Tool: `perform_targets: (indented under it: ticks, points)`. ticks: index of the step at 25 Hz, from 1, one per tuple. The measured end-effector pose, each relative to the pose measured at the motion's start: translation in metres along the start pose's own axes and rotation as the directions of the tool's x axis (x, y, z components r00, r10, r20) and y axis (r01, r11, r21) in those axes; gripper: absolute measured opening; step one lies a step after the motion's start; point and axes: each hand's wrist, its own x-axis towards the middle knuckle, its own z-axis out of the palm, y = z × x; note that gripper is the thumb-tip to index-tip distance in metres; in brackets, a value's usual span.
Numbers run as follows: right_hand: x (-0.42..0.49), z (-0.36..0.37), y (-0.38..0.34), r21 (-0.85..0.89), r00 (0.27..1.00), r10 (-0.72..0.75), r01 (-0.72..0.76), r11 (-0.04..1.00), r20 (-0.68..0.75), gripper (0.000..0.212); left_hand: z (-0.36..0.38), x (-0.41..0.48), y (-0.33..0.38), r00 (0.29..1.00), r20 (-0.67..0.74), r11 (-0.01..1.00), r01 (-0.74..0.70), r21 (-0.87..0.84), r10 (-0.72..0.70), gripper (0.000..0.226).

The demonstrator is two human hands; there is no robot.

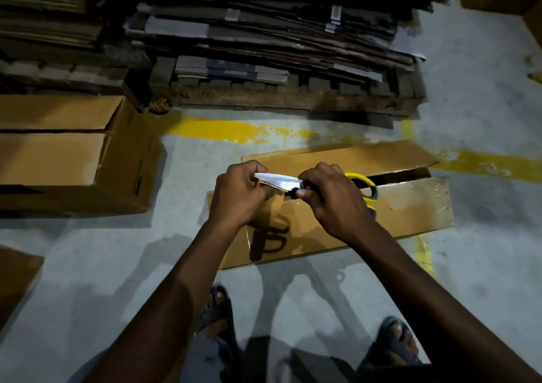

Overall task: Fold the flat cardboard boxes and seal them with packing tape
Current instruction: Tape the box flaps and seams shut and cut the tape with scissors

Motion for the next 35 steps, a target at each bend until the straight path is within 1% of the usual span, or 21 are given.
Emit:
perform_targets:
  ticks: [2, 5, 6, 7, 9, 10, 11, 13, 14, 16, 18, 20, 21, 22, 23, 24, 25, 26, 28, 32, 35]
  points:
    - [0.005, 0.012, -0.008, -0.060, 1.000, 0.015, -0.016, 0.998, -0.022, 0.017, -0.005, 0.002, -0.002, 0.998, -0.012, 0.996, 0.056, 0.073, -0.056, 0.014]
    - [0.021, 0.034, -0.015, -0.070, 0.998, -0.009, 0.013, 0.997, 0.059, 0.021, -0.018, 0.005, -0.013, 0.992, 0.014, 0.979, 0.125, 0.160, -0.128, 0.014]
    - [0.025, 0.040, -0.017, -0.023, 0.997, -0.015, 0.017, 1.000, 0.072, 0.020, -0.024, 0.005, -0.019, 0.988, 0.029, 0.970, 0.144, 0.195, -0.152, 0.013]
    - [0.032, 0.045, -0.013, 0.063, 0.999, 0.006, -0.010, 0.998, 0.052, 0.017, -0.031, 0.005, -0.026, 0.984, 0.039, 0.957, 0.160, 0.242, -0.174, 0.010]
    - [0.050, 0.052, 0.006, 0.222, 0.990, 0.139, -0.129, 0.966, -0.031, 0.019, -0.046, 0.004, -0.042, 0.975, 0.056, 0.928, 0.187, 0.321, -0.216, 0.014]
    - [0.060, 0.055, 0.018, 0.219, 0.980, 0.194, -0.179, 0.959, -0.047, 0.022, -0.052, 0.004, -0.050, 0.972, 0.063, 0.923, 0.194, 0.333, -0.227, 0.016]
    - [0.070, 0.060, 0.029, 0.146, 0.974, 0.225, -0.218, 0.965, -0.034, 0.026, -0.057, 0.004, -0.055, 0.971, 0.070, 0.923, 0.194, 0.333, -0.229, 0.016]
    - [0.090, 0.078, 0.047, -0.118, 0.969, 0.247, -0.241, 0.963, 0.034, 0.029, -0.064, 0.007, -0.063, 0.972, 0.078, 0.931, 0.186, 0.313, -0.221, 0.016]
    - [0.098, 0.090, 0.052, -0.265, 0.968, 0.243, -0.220, 0.939, 0.057, 0.031, -0.066, 0.010, -0.068, 0.976, 0.076, 0.942, 0.174, 0.288, -0.204, 0.018]
    - [0.106, 0.115, 0.059, -0.509, 0.981, 0.170, -0.102, 0.855, 0.089, 0.033, -0.069, 0.016, -0.074, 0.986, 0.072, 0.963, 0.131, 0.236, -0.152, 0.023]
    - [0.107, 0.138, 0.068, -0.613, 0.983, 0.134, -0.029, 0.789, 0.125, 0.035, -0.065, 0.019, -0.074, 0.993, 0.056, 0.975, 0.092, 0.204, -0.106, 0.026]
    - [0.105, 0.156, 0.080, -0.573, 0.967, 0.181, -0.049, 0.818, 0.177, 0.040, -0.058, 0.019, -0.070, 0.997, 0.028, 0.982, 0.069, 0.177, -0.075, 0.031]
    - [0.103, 0.163, 0.084, -0.514, 0.959, 0.194, -0.063, 0.855, 0.206, 0.043, -0.053, 0.018, -0.067, 0.998, 0.009, 0.983, 0.056, 0.172, -0.059, 0.032]
    - [0.100, 0.165, 0.088, -0.437, 0.962, 0.173, -0.066, 0.897, 0.210, 0.046, -0.050, 0.018, -0.064, 0.999, -0.010, 0.985, 0.046, 0.169, -0.045, 0.033]
    - [0.095, 0.164, 0.093, -0.354, 0.976, 0.132, -0.063, 0.933, 0.176, 0.049, -0.047, 0.018, -0.062, 0.999, -0.028, 0.985, 0.039, 0.168, -0.035, 0.032]
    - [0.088, 0.159, 0.099, -0.291, 0.990, 0.090, -0.056, 0.955, 0.106, 0.052, -0.045, 0.018, -0.059, 0.998, -0.044, 0.985, 0.040, 0.168, -0.033, 0.032]
    - [0.079, 0.154, 0.106, -0.272, 0.997, 0.073, -0.064, 0.960, 0.024, 0.053, -0.042, 0.019, -0.056, 0.998, -0.057, 0.985, 0.043, 0.169, -0.034, 0.032]
    - [0.068, 0.149, 0.116, -0.287, 0.995, 0.087, -0.095, 0.953, -0.043, 0.050, -0.039, 0.018, -0.052, 0.997, -0.064, 0.984, 0.045, 0.172, -0.035, 0.032]
    - [0.042, 0.144, 0.139, -0.351, 0.982, 0.167, -0.188, 0.917, -0.091, 0.052, -0.031, 0.017, -0.041, 0.997, -0.064, 0.986, 0.045, 0.163, -0.035, 0.030]
    - [0.008, 0.156, 0.168, -0.388, 0.913, 0.406, -0.364, 0.847, 0.030, 0.074, -0.009, 0.016, -0.024, 0.998, -0.029, 0.985, 0.056, 0.165, -0.052, 0.026]
    - [0.006, 0.147, 0.191, -0.366, 0.876, 0.477, -0.424, 0.828, 0.065, 0.076, 0.002, 0.017, -0.024, 0.997, -0.068, 0.990, 0.045, 0.136, -0.036, 0.026]
